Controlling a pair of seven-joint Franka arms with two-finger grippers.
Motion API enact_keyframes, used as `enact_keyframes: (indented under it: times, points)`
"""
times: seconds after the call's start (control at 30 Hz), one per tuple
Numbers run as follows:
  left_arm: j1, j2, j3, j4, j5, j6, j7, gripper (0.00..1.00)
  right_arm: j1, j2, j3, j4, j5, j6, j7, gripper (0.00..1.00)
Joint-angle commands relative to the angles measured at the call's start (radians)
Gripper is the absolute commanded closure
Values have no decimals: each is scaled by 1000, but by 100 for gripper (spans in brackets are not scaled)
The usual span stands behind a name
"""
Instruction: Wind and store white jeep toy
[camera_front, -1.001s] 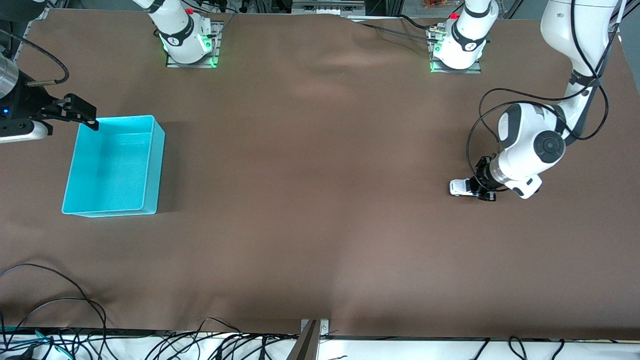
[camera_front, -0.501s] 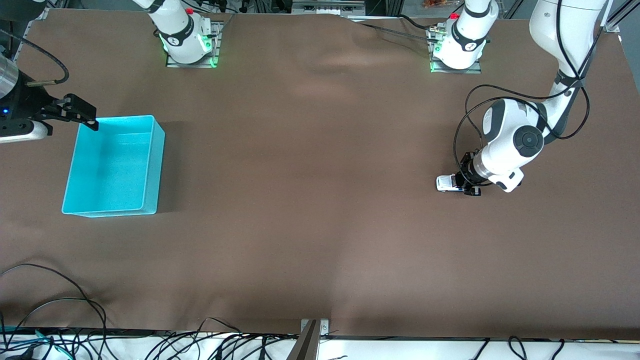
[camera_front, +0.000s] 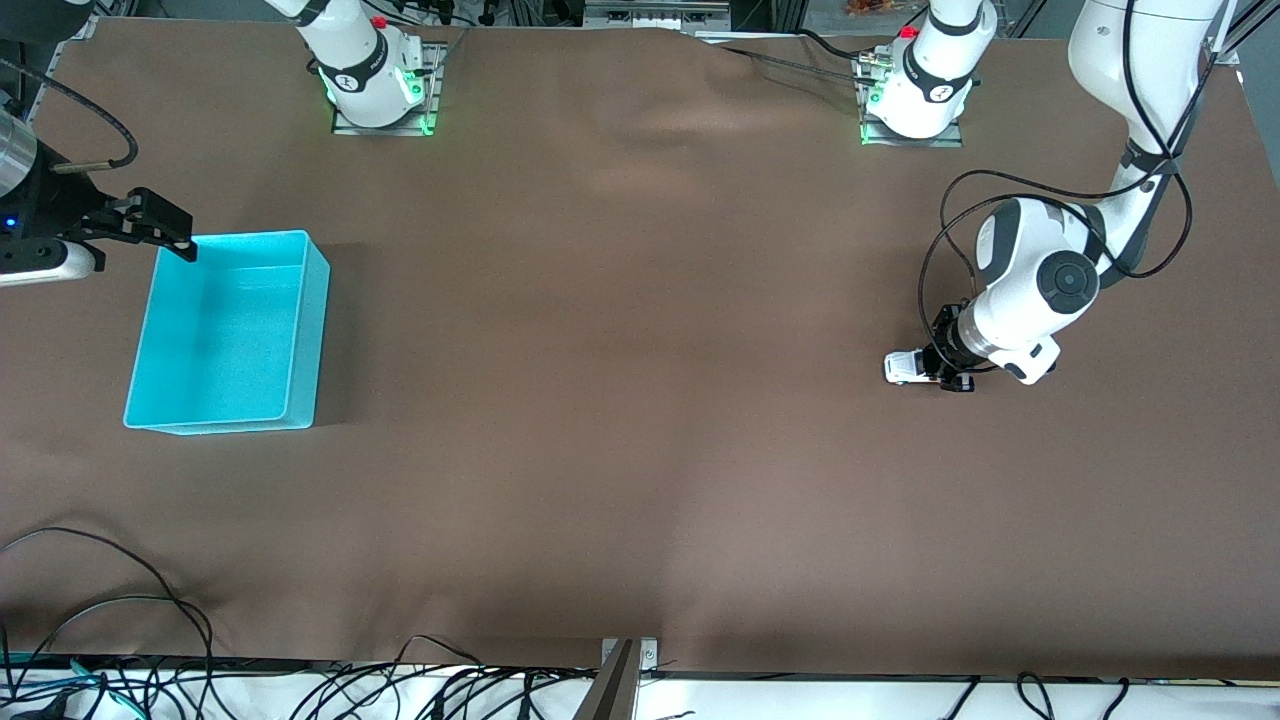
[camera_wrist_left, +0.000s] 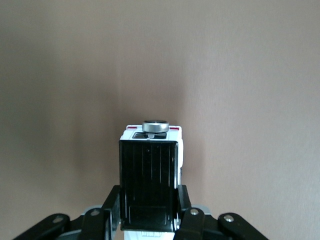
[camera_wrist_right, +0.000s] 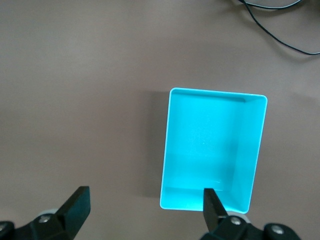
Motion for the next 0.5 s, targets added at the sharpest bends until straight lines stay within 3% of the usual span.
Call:
enact_keyframes:
  times: [0.0,0.47]
  points:
    - [21,15,-1,-28,32,35,6,87,0,5,3,22,-2,-4,8,0]
    - [85,35,0,-26,76,37,92,87,0,5,3,21,-2,-6,8,0]
